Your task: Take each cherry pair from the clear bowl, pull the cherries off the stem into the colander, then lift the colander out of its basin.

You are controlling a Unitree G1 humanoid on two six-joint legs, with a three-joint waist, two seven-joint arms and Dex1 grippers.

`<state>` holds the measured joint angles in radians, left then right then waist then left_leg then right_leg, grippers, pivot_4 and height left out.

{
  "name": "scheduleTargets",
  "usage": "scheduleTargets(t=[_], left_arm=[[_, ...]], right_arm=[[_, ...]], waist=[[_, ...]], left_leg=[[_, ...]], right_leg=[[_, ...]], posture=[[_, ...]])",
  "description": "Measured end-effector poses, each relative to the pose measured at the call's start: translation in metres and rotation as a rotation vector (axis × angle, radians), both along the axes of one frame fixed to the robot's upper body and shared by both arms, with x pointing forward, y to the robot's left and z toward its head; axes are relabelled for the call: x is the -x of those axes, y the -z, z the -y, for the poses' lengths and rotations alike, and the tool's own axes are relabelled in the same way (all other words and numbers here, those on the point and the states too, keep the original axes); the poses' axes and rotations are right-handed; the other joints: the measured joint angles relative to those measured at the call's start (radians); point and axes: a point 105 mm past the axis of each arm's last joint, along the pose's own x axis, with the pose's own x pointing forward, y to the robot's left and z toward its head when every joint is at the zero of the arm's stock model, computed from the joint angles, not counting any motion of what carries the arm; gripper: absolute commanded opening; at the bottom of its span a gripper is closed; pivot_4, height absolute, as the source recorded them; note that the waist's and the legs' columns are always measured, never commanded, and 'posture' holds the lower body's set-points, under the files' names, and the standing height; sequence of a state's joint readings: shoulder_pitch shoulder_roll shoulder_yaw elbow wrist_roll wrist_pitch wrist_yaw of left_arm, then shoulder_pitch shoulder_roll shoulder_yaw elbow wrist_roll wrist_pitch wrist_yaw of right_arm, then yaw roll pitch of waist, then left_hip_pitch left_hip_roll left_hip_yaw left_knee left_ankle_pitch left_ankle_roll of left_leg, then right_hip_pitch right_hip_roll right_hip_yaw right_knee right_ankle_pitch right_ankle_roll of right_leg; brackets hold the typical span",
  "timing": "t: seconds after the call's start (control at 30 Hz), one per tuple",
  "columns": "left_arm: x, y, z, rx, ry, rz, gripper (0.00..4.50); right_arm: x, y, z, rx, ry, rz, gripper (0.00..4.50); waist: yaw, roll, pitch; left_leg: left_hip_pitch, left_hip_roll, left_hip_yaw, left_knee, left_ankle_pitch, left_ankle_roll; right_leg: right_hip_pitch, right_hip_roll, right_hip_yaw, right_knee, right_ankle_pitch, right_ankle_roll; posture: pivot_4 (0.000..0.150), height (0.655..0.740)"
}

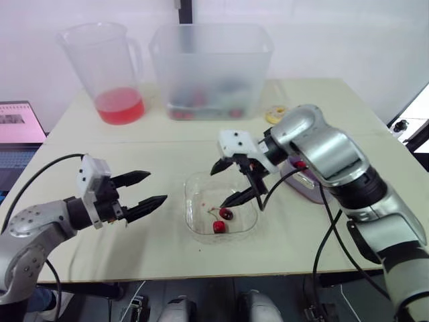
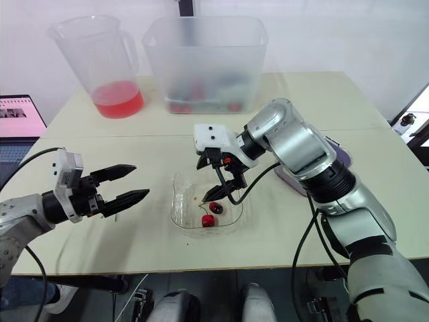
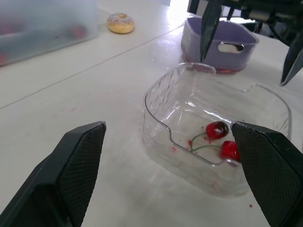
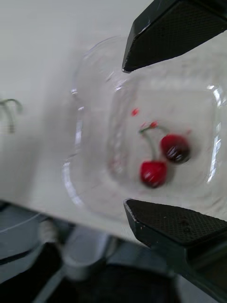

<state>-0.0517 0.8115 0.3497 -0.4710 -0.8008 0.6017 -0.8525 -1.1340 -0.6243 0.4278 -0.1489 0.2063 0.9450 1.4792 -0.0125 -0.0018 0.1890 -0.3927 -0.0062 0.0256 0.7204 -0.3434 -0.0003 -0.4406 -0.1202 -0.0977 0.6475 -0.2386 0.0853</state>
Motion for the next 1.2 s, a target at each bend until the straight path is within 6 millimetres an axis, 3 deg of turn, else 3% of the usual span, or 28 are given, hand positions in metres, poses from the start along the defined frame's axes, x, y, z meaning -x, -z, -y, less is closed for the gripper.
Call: scheduleTargets(t=[0.17, 0.33, 0.5, 0.6, 0.7, 1.17, 1.2], left_arm=[[0.000, 0.001, -0.011, -0.058, -0.025, 0.021, 4.43], [0.004, 0.006, -0.017, -0.090, -0.035, 0.017, 4.43], [0.009, 0.019, -0.021, -0.092, -0.055, -0.026, 4.43], [0.010, 0.019, -0.018, -0.081, -0.060, -0.017, 4.50], [0.013, 0.017, -0.013, -0.086, -0.049, -0.003, 4.50], [0.011, 0.014, -0.009, -0.082, -0.041, 0.012, 4.50], [0.011, 0.015, -0.008, -0.082, -0.038, 0.008, 4.50]], right_arm=[[-0.001, 0.006, 0.010, 0.036, 0.132, -0.134, 4.50], [-0.002, 0.044, 0.004, 0.211, 0.152, -0.145, 4.50], [-0.009, 0.068, -0.003, 0.302, 0.165, -0.079, 4.50], [-0.013, 0.076, -0.002, 0.334, 0.183, -0.050, 3.63], [-0.016, 0.086, 0.001, 0.365, 0.199, -0.024, 2.25], [-0.024, 0.104, 0.008, 0.428, 0.248, 0.027, 2.25], [-0.024, 0.105, 0.008, 0.429, 0.248, 0.028, 2.00]], waist=[[-0.001, 0.000, 0.000], [-0.006, 0.000, 0.000], [0.001, 0.000, 0.000], [0.002, 0.000, 0.000], [0.000, 0.000, 0.000], [-0.001, 0.000, 0.000], [-0.001, 0.000, 0.000]], left_leg=[[0.000, 0.000, 0.000, 0.000, 0.000, 0.000], [0.000, 0.000, 0.001, -0.001, 0.000, 0.000], [0.000, -0.001, 0.001, -0.001, 0.000, 0.000], [0.000, -0.001, 0.000, 0.000, 0.000, 0.000], [0.000, -0.001, 0.000, 0.000, 0.000, 0.000], [0.000, 0.000, 0.001, 0.000, 0.000, 0.000], [0.000, 0.000, 0.001, 0.000, 0.000, 0.000]], right_leg=[[0.000, 0.000, 0.000, 0.000, 0.000, 0.000], [-0.002, 0.000, 0.001, 0.000, 0.000, 0.000], [-0.001, 0.000, 0.001, 0.000, 0.000, 0.000], [-0.001, -0.001, 0.001, 0.000, 0.000, 0.000], [-0.001, 0.000, 0.001, 0.000, 0.000, 0.000], [-0.001, 0.000, 0.001, 0.000, 0.000, 0.000], [-0.001, 0.000, 0.001, 0.000, 0.000, 0.000]], posture=[[0.150, 0.6886], [0.150, 0.6886], [0.150, 0.6886], [0.150, 0.6886], [0.150, 0.6886], [0.150, 0.6886], [0.150, 0.6886]])
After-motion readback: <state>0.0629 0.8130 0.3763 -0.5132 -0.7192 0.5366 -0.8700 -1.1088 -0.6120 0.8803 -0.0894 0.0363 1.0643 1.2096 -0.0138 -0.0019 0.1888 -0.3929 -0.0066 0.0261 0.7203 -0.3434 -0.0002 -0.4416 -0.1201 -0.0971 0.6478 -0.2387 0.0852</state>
